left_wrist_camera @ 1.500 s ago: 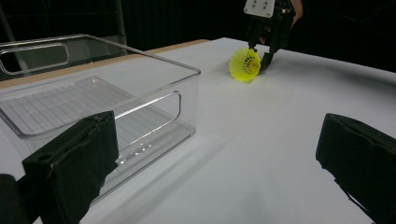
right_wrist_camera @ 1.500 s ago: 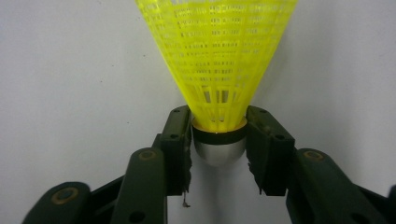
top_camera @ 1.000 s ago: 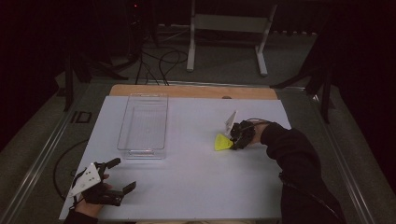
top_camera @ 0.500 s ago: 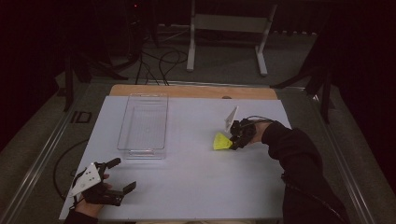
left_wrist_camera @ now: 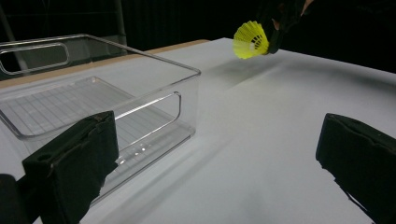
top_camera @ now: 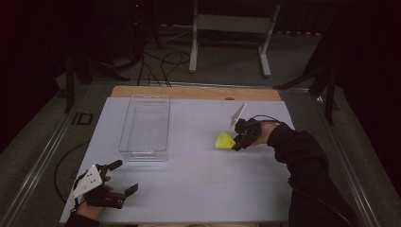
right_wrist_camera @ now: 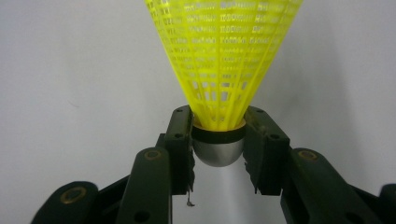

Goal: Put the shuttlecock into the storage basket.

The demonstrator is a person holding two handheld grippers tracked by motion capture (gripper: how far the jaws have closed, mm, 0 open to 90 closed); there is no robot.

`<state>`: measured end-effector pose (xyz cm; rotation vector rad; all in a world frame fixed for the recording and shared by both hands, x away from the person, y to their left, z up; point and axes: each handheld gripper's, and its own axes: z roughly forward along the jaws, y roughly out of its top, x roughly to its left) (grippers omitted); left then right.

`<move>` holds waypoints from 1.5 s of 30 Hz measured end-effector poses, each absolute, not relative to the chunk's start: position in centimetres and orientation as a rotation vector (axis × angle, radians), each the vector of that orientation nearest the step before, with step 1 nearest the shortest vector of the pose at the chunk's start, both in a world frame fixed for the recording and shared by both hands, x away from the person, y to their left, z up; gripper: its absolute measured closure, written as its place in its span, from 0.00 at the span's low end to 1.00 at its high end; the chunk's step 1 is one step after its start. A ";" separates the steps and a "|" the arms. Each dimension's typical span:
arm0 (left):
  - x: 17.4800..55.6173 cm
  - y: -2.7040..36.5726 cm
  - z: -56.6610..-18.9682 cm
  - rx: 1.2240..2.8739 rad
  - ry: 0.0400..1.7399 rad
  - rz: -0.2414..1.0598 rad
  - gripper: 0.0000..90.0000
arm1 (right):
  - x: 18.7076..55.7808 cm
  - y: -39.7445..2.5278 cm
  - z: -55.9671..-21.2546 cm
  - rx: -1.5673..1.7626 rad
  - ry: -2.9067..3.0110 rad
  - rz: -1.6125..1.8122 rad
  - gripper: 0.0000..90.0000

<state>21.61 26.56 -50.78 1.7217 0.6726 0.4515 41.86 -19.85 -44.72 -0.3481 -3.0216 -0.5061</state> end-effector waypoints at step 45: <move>21.6 26.4 -50.8 1.728 0.679 0.449 0.00 | 36.8 -12.5 -43.8 -0.890 -2.934 -0.573 0.72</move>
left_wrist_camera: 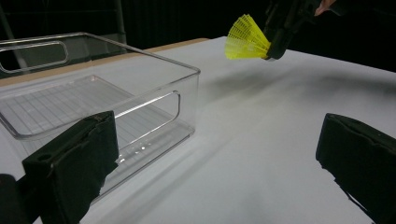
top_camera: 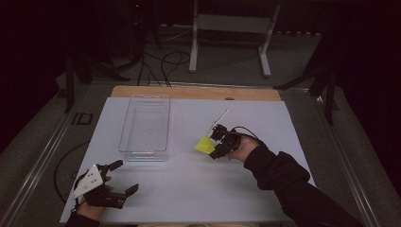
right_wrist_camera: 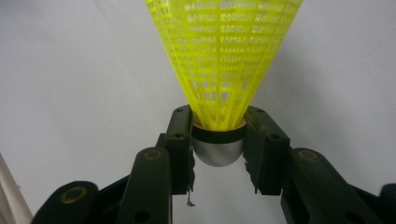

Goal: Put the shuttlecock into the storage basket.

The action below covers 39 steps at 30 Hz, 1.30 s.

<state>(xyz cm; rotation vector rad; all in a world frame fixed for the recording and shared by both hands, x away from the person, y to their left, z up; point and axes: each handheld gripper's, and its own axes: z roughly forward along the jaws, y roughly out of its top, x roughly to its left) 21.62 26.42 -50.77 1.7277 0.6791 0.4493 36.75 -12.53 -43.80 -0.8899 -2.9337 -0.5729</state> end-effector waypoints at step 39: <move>21.6 26.4 -50.8 1.727 0.676 0.444 0.00 | 35.2 -6.4 -36.8 -0.844 -2.947 -0.615 0.72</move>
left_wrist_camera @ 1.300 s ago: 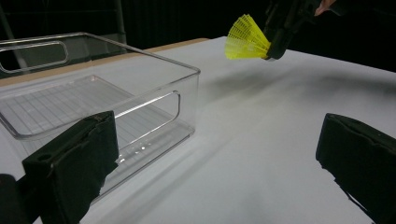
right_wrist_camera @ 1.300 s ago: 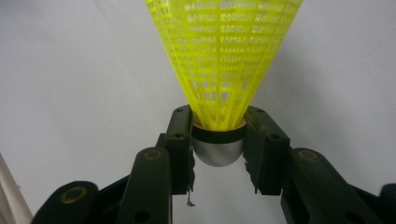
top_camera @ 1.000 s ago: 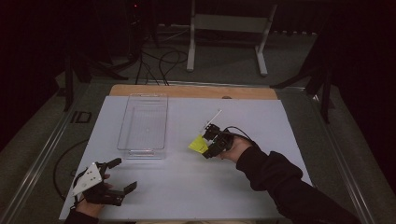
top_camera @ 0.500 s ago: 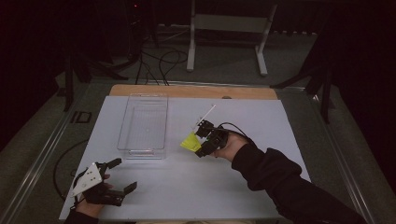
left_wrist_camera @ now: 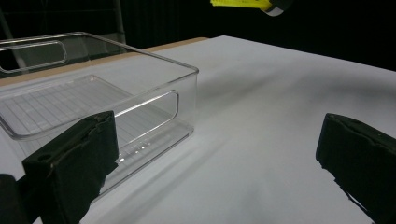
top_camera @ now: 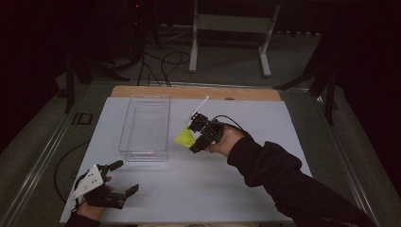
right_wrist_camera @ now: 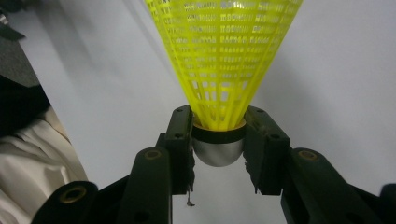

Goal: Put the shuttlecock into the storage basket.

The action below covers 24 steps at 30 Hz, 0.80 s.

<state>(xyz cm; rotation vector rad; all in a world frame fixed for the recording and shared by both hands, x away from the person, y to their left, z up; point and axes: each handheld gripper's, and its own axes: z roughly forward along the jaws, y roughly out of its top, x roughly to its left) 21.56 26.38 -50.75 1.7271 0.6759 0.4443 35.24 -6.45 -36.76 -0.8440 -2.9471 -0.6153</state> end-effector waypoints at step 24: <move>21.5 26.4 -50.7 1.728 0.672 0.442 0.00 | 37.0 -1.2 -34.5 -0.768 -2.988 -0.656 0.72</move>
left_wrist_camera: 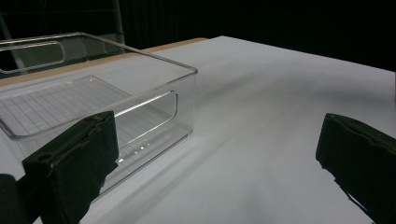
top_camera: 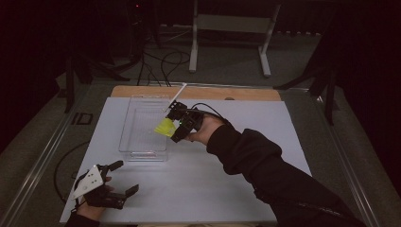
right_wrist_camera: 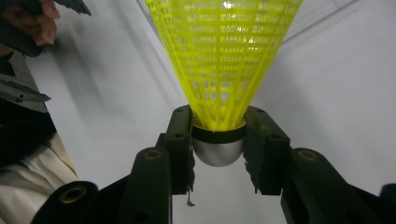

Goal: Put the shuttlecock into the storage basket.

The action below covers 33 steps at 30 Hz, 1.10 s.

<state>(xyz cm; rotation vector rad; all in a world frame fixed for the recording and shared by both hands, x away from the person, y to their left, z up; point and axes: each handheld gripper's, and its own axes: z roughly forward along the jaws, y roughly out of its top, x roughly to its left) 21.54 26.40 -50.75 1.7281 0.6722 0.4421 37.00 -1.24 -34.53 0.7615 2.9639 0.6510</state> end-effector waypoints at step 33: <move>21.5 26.4 -50.8 1.729 0.664 0.436 0.00 | 38.7 4.0 -36.7 0.775 2.990 0.595 0.72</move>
